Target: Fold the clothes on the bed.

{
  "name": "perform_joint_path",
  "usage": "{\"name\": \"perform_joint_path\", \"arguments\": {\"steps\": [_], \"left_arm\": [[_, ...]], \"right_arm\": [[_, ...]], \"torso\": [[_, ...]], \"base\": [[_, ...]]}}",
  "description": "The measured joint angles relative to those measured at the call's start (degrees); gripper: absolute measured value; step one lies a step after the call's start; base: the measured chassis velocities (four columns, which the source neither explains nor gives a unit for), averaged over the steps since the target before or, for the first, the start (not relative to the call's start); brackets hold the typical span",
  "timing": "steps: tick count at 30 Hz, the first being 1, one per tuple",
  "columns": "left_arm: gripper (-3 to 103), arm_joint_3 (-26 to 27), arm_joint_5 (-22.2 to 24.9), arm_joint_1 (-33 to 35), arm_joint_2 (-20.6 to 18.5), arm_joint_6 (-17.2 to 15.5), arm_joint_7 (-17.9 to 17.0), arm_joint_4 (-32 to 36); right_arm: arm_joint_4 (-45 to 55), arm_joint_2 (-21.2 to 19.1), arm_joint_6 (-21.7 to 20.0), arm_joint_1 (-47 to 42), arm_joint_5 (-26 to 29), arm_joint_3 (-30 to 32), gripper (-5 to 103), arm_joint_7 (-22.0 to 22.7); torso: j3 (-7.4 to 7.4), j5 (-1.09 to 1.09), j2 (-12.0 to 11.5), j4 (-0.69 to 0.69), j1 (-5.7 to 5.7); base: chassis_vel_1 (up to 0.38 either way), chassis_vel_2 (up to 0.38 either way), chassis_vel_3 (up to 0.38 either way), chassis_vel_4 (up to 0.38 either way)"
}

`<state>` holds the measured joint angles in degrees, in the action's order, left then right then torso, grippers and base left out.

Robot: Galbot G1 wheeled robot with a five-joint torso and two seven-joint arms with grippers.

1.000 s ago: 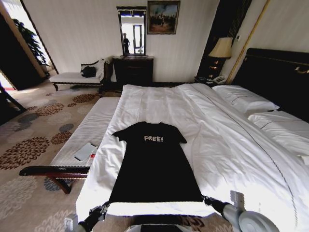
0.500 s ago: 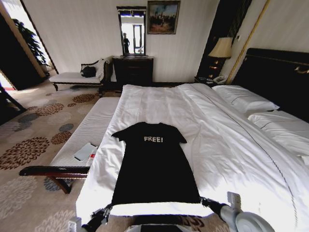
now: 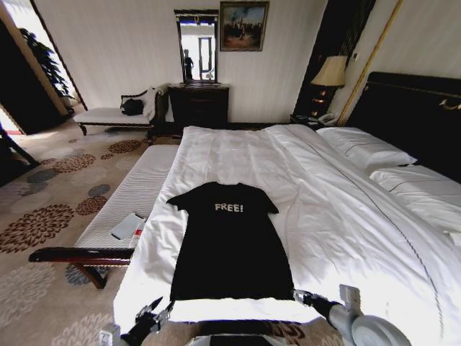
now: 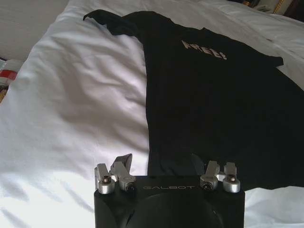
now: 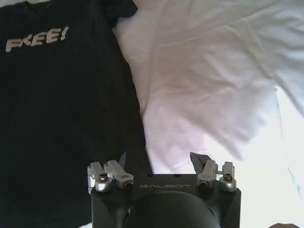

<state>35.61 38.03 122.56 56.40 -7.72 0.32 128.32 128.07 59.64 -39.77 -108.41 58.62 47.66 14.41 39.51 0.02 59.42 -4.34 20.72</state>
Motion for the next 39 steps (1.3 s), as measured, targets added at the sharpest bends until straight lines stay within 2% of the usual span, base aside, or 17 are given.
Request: {"name": "perform_joint_path", "arguments": {"steps": [1,3,4,5,6,7,9,11,14,17,21,24,25,27,33,39], "left_arm": [[72,0.0,0.0,0.0,0.0,0.0,0.0,0.0],[82,0.26,-1.16,-2.64,2.43,0.06,0.02,1.21],[88,-0.02,-2.29,-3.95,3.34,0.04,0.03,1.37],[88,-0.02,-2.29,-3.95,3.34,0.04,0.03,1.37],[93,-0.8,-5.28,-6.31,4.63,-0.13,0.12,1.09],[98,-1.61,-8.79,-8.51,5.45,0.01,0.07,-0.11],[99,-3.75,-15.06,-12.54,6.33,1.42,0.08,-2.9],[100,-4.84,-16.33,-14.54,6.39,1.57,0.07,-3.78],[100,-7.7,-15.88,-20.12,5.86,0.99,0.12,-4.93],[100,-9.11,-16.01,-22.89,4.96,1.0,0.14,-6.93],[100,-9.81,-16.07,-25.36,4.43,1.52,0.1,-9.48],[100,-9.76,-15.61,-26.22,3.89,1.68,0.12,-10.35],[100,-8.96,-14.77,-26.8,2.2,1.8,0.09,-10.96],[100,-8.57,-14.02,-26.91,1.38,1.76,0.08,-10.97],[100,-8.25,-13.03,-27.0,0.39,1.51,0.09,-11.0],[100,-8.72,-12.75,-27.09,0.37,1.48,0.09,-11.01]], "right_arm": [[0.0,0.0,0.0,0.0,0.0,0.0,71,0.0],[0.13,-1.34,0.92,1.95,4.16,2.05,83,0.11],[-0.07,-1.94,1.28,3.05,5.54,2.46,83,0.14],[-0.07,-1.94,1.28,3.05,5.54,2.46,83,0.14],[-0.83,-2.95,2.21,5.29,7.4,2.72,94,0.17],[-1.71,-3.7,2.97,7.37,8.66,2.55,97,0.14],[-3.65,-4.9,4.63,12.12,11.3,1.6,99,-0.25],[-4.72,-5.41,5.46,14.48,12.42,0.73,100,-0.42],[-10.14,-6.95,8.72,22.1,11.65,-3.99,100,0.1],[-14.73,-8.02,9.7,26.7,11.32,-7.25,100,0.05],[-20.1,-9.38,9.84,33.22,14.39,-11.32,100,-0.62],[-23.74,-10.02,8.41,39.13,17.25,-14.39,100,-0.83],[-32.5,-9.79,5.38,49.38,20.56,-19.53,100,-0.48],[-37.51,-9.28,4.22,53.06,20.98,-21.19,100,-0.88],[-46.41,-8.12,0.99,59.71,24.47,-23.0,100,-2.79],[-48.55,-7.42,-0.58,62.6,26.47,-23.05,100,-4.33]], "torso": [[0.0,0.0,0.0,0.0,0.0],[0.0,0.0,0.0,0.01,0.0],[0.0,-0.01,0.0,0.01,0.0],[0.0,-0.01,0.0,0.01,0.0],[0.0,-0.02,0.0,0.01,0.0],[0.0,0.01,0.0,0.0,0.0],[0.01,-0.03,0.0,0.03,0.0],[0.01,-0.02,0.0,0.02,0.0],[0.01,-0.02,0.0,0.0,0.02],[0.01,0.01,-0.01,0.0,0.02],[0.01,0.0,0.0,-0.01,0.02],[0.01,-0.03,0.0,0.02,0.02],[0.01,-0.02,0.0,0.04,0.02],[0.01,-0.02,0.0,0.03,0.02],[0.01,-0.01,0.0,0.0,0.01],[0.0,-0.02,0.0,0.02,0.01]], "base": [[0.0,0.0,0.0,0.0],[0.0,0.0,0.0,0.0],[0.0,0.0,0.0,0.0],[0.0,0.0,0.0,0.0],[0.0,0.0,0.0,0.0],[0.0,0.0,0.0,0.0],[0.0,0.0,0.0,0.0],[0.0,0.0,0.0,0.0],[0.0,0.0,0.0,0.0],[0.0,0.0,0.0,0.0],[0.0,0.0,0.0,0.0],[0.0,0.0,0.0,0.0],[0.0,0.0,0.0,0.0],[0.0,0.0,0.0,0.0],[0.0,0.0,0.0,0.0],[0.0,0.0,0.0,0.0]]}}
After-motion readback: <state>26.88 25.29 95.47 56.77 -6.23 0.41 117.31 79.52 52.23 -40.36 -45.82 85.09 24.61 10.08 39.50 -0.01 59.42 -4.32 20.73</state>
